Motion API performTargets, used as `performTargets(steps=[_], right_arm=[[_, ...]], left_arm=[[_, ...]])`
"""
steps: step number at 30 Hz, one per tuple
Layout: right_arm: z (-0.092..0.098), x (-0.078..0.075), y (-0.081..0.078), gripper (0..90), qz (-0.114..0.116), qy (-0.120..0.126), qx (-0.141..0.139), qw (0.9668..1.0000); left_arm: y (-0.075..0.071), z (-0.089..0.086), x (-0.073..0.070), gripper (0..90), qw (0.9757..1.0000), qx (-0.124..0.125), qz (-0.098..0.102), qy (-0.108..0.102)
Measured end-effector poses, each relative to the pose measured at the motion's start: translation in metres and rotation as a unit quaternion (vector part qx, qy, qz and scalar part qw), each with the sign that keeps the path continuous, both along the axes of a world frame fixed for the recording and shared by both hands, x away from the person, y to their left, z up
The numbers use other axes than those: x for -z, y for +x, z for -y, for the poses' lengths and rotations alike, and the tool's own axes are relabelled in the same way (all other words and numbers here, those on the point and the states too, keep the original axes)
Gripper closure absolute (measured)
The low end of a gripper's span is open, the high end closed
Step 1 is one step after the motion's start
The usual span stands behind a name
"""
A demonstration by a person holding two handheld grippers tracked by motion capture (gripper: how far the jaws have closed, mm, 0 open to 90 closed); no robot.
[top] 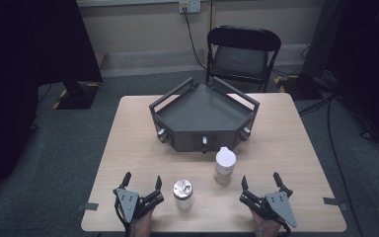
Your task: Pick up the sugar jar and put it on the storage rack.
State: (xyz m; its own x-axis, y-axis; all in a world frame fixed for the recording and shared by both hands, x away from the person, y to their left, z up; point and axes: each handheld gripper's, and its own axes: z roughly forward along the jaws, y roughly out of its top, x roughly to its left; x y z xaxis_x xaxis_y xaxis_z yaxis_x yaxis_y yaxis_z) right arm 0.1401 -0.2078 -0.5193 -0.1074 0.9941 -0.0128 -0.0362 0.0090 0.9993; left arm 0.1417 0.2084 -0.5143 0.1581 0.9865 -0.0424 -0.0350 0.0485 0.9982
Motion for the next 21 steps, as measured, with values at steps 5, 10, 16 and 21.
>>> performTargets(steps=[5, 10, 16, 21], right_arm=[[0.0, 0.0, 0.0, 0.0, 0.0, 0.0, 0.0, 1.0], [0.0, 0.0, 0.0, 0.0, 0.0, 0.0, 0.0, 1.0], [-0.001, 0.0, 0.0, 0.0, 0.0, 0.0, 0.002, 1.0], [-0.001, 0.0, 0.0, 0.0, 0.0, 0.0, 0.003, 1.0]], left_arm=[[-0.004, -0.003, -0.006, 0.0, 0.9998, 0.014, 0.008, -0.007], [-0.013, -0.002, -0.012, 0.0, 0.9993, 0.031, 0.02, -0.012], [-0.017, 0.002, -0.022, 0.0, 0.998, 0.056, 0.025, -0.017], [-0.019, 0.009, -0.028, 0.0, 0.9959, 0.083, 0.033, -0.015]])
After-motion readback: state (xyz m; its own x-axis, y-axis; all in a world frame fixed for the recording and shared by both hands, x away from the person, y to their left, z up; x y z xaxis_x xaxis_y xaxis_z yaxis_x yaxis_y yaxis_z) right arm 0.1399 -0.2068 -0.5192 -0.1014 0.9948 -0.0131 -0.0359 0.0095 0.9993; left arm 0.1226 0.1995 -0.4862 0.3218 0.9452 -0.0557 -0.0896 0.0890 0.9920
